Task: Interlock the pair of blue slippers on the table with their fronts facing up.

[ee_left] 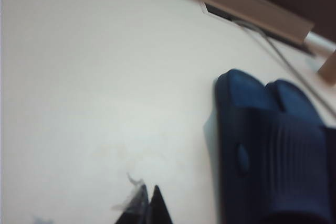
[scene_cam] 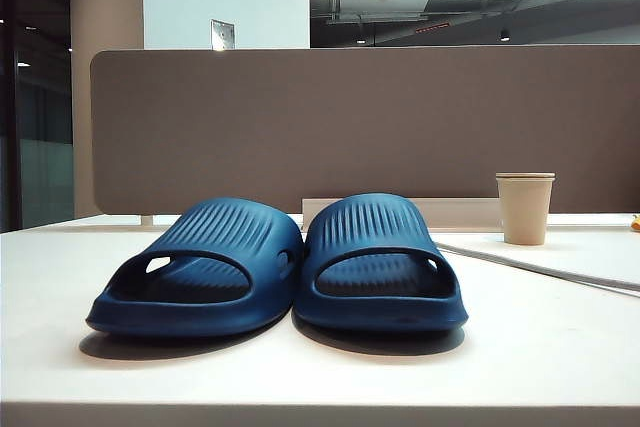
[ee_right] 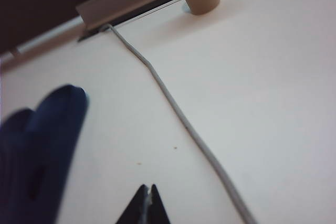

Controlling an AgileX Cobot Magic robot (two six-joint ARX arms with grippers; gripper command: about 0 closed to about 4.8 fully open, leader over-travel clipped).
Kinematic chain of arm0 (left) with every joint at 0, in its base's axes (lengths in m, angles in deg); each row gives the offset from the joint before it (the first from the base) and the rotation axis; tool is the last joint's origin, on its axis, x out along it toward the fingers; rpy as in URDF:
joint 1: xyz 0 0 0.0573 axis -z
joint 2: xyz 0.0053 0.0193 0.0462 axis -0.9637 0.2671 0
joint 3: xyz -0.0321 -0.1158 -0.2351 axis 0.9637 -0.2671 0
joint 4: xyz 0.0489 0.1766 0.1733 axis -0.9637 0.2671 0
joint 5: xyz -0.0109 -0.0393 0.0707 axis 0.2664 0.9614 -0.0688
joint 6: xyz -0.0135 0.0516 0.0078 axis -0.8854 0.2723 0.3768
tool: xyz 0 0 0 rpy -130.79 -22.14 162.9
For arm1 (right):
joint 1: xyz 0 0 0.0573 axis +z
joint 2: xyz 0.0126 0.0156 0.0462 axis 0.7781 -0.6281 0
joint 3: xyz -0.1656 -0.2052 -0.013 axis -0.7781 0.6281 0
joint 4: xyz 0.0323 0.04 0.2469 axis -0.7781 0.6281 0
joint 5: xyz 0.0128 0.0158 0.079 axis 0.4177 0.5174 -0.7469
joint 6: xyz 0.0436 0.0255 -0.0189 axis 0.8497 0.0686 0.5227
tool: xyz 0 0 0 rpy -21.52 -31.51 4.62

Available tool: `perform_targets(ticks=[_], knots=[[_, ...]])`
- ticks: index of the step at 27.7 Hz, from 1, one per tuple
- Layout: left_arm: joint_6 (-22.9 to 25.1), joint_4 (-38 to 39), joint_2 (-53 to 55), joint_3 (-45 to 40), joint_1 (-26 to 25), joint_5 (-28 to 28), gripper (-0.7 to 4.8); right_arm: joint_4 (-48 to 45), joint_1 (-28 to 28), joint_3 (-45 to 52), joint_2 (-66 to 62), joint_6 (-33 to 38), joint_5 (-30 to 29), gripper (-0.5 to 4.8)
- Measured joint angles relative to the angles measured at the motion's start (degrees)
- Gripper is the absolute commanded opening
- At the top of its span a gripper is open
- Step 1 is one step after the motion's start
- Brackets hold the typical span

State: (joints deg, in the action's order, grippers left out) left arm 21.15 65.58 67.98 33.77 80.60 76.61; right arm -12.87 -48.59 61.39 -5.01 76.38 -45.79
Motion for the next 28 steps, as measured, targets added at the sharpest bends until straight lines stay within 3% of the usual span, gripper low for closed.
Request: perform_targets(ticks=[4, 7, 9, 14, 17, 22, 28], knots=[[-12.85, -0.2, 0.0, 0.0, 0.0, 1.7, 0.12, -0.17, -0.02, 0.0, 0.0, 16.2, -0.74, 0.03], [-23.91, -0.98, 0.0, 0.0, 0.0, 5.2, 0.13, -3.26, 0.0, 0.02, -0.02, 25.24, -11.89, 0.31], [-28.5, -2.56, 0.0, -0.04, 0.0, 7.61, 0.13, -5.79, 0.02, -0.02, 0.0, 29.44, -15.56, 0.33], [-34.56, -5.14, 0.0, 0.17, 0.0, 9.97, 0.23, -6.1, 0.02, -2.97, -0.02, 39.74, -16.26, 0.46], [-37.7, -4.26, 0.0, 1.79, 0.0, 9.79, 0.82, -4.5, 0.02, -7.93, -0.24, 41.03, -16.28, 0.5], [-37.33, -1.92, 0.02, 8.22, 0.0, 5.57, 1.04, 2.47, 0.02, -16.22, -4.57, 40.87, -16.24, 0.54], [-24.06, 9.66, 0.0, 21.86, 0.0, -0.28, 1.22, 7.13, 2.08, -24.74, -19.76, 33.83, -15.93, 0.68]])
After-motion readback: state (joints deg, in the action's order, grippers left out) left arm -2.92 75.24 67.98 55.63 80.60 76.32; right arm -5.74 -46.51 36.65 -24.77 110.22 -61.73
